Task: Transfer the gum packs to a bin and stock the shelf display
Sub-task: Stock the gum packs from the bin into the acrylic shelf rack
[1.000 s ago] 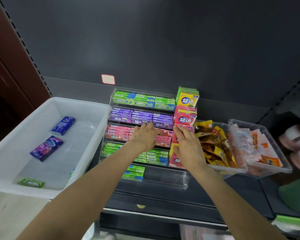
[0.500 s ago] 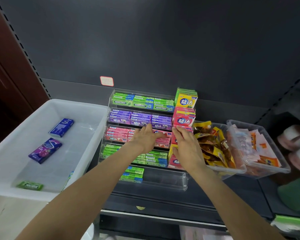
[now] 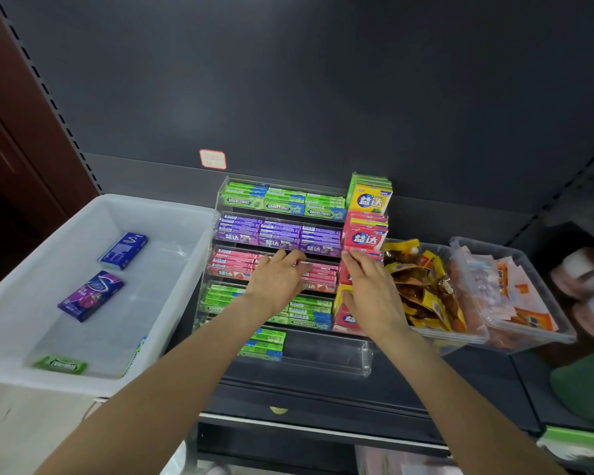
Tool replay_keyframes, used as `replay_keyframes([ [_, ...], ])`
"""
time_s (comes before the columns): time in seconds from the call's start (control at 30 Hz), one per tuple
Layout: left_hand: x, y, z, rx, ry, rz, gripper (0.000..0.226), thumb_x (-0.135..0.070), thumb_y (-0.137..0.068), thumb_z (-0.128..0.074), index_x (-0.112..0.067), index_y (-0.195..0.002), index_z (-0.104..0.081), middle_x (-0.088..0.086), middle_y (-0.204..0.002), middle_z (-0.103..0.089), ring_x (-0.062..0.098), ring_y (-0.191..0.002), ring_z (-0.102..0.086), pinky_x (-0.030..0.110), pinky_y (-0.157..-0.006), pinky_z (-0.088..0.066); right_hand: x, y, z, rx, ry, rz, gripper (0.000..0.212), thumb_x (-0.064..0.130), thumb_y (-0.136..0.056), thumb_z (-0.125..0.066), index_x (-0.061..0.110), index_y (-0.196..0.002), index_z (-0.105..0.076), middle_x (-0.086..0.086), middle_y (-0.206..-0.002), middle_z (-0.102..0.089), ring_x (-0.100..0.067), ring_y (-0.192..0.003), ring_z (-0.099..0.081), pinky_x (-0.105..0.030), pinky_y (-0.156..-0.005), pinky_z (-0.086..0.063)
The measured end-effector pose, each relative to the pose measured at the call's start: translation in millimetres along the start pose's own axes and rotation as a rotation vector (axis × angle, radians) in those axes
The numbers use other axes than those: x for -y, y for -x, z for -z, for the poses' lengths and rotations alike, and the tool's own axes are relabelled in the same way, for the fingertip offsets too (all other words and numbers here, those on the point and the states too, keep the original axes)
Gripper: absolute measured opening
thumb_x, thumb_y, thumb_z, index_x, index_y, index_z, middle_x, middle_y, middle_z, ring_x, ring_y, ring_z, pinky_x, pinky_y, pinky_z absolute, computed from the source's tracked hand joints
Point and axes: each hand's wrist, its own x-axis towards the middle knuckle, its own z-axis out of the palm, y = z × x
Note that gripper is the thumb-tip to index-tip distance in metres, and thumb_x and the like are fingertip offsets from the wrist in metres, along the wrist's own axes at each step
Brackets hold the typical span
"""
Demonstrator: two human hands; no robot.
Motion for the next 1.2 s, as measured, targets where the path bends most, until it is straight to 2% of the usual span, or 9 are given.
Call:
replay_keyframes([
  [0.13, 1, 1, -2, -0.035, -0.152, -0.036, 0.043, -0.031, -0.099, -0.037, -0.025, -0.142, -0.034, -0.001, -0.144, -0.035, 0.024, -0.126, -0.034, 0.038, -0.099, -0.032, -1, 0, 0, 0.003, -0.004, -0.002, 0.071, 0.029, -0.092, -0.057, 0.021, -0.149, -0.015, 0.0, -0.153, -0.022, -0.016, -0.142, -0.017, -0.033, -0.116, -0.02],
  [0.33, 2, 6, -4, -0.058, -0.286, -0.054, 0.042, -0.023, -0.098, -0.043, -0.019, -0.14, -0.036, 0.004, -0.131, -0.047, 0.025, -0.122, -0.039, 0.038, -0.096, -0.033, 0, 1, -1, 0.003, -0.008, 0.006, 0.071, 0.03, -0.092, -0.057, 0.02, -0.149, -0.016, 0.0, -0.152, -0.023, -0.016, -0.142, -0.018, -0.033, -0.115, -0.022],
  [0.43, -1, 7, -4, -0.054, -0.234, -0.021, 0.039, -0.023, -0.098, -0.043, -0.019, -0.137, -0.04, 0.003, -0.132, -0.046, 0.023, -0.122, -0.038, 0.038, -0.098, -0.032, -1, 2, 0, 0.013, 0.001, 0.006, 0.071, 0.03, -0.092, -0.056, 0.02, -0.149, -0.015, 0.0, -0.153, -0.022, -0.017, -0.142, -0.018, -0.034, -0.116, -0.022],
  [0.63, -9, 10, 8, -0.038, -0.063, 0.081, 0.042, -0.037, -0.098, -0.039, -0.02, -0.137, -0.041, 0.002, -0.136, -0.045, 0.022, -0.128, -0.035, 0.039, -0.105, -0.03, 2, 2, 9, 0.043, -0.003, 0.008, 0.071, 0.025, -0.091, -0.059, 0.018, -0.149, -0.017, -0.001, -0.153, -0.022, -0.018, -0.142, -0.019, -0.034, -0.116, -0.022],
  [0.77, -3, 29, 21, -0.161, 0.038, 0.138, 0.038, -0.033, -0.096, -0.043, -0.019, -0.132, -0.045, 0.003, -0.131, -0.05, 0.022, -0.123, -0.04, 0.036, -0.1, -0.033, 15, 12, 16, -0.033, -0.042, 0.047, 0.06, 0.023, -0.094, -0.054, 0.02, -0.147, -0.026, 0.001, -0.153, -0.025, -0.016, -0.141, -0.024, -0.035, -0.114, -0.028],
  [0.9, 16, 62, 37, -0.253, 0.161, 0.217, 0.032, -0.031, -0.095, -0.046, -0.02, -0.123, -0.053, 0.002, -0.121, -0.058, 0.023, -0.116, -0.049, 0.036, -0.096, -0.036, 52, 19, 21, -0.016, -0.248, 0.11, 0.046, 0.024, -0.096, -0.051, 0.018, -0.14, -0.04, 0.003, -0.143, -0.04, -0.013, -0.131, -0.038, -0.027, -0.107, -0.032],
  [1.07, 76, 122, 49, -0.318, 0.186, 0.329, 0.027, -0.032, -0.094, -0.046, -0.017, -0.113, -0.06, 0.003, -0.106, -0.066, 0.026, -0.101, -0.058, 0.035, -0.082, -0.042, 130, 18, 13, 0.045, -0.413, 0.214, 0.035, 0.022, -0.095, -0.051, 0.017, -0.129, -0.054, 0.0, -0.128, -0.054, -0.016, -0.119, -0.049, -0.031, -0.101, -0.039],
  [1.2, 155, 177, 48, -0.304, 0.202, 0.53, 0.03, -0.03, -0.093, -0.048, -0.017, -0.119, -0.058, 0.004, -0.115, -0.063, 0.026, -0.106, -0.055, 0.037, -0.087, -0.042, 207, 6, -4, 0.088, -0.458, 0.293, 0.033, 0.02, -0.093, -0.052, 0.016, -0.126, -0.057, -0.002, -0.123, -0.057, -0.019, -0.113, -0.051, -0.028, -0.095, -0.036],
])
